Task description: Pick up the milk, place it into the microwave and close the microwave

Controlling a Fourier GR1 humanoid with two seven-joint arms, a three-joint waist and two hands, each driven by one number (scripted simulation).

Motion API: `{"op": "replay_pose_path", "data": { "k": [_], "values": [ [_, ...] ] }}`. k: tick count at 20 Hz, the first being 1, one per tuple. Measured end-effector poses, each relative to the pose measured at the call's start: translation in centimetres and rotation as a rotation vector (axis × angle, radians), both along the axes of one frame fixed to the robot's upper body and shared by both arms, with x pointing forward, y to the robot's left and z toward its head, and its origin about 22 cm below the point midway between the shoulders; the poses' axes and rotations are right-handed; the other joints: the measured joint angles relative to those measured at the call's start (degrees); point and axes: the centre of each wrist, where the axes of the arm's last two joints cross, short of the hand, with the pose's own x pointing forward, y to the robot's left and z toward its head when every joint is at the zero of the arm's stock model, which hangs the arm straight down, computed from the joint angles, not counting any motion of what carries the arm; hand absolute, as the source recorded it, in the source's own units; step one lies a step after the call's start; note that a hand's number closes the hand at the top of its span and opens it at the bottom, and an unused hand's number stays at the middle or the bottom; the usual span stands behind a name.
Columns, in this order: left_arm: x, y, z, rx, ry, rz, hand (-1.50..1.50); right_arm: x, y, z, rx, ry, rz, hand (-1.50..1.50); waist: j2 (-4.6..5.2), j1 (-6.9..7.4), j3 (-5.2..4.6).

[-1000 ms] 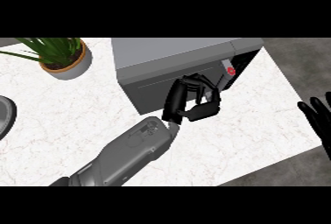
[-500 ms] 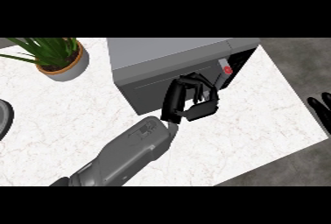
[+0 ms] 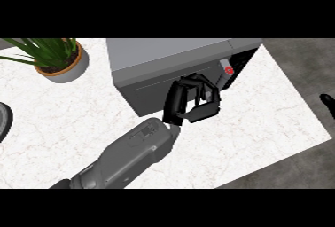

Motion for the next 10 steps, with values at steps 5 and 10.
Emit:
{"op": "replay_pose_path", "data": {
  "k": [5,10],
  "values": [
    [0.0,0.0,-0.1,-0.011,-0.014,0.001,1.5,0.1,-0.1,0.6,0.003,-0.003,0.003,-1.5,0.03,-0.07,0.02],
    [0.0,0.0,-0.3,-0.022,-0.027,0.011,1.5,0.2,-0.4,1.3,-0.006,-0.005,0.001,-1.5,0.08,-0.28,0.04]
  ]
}}
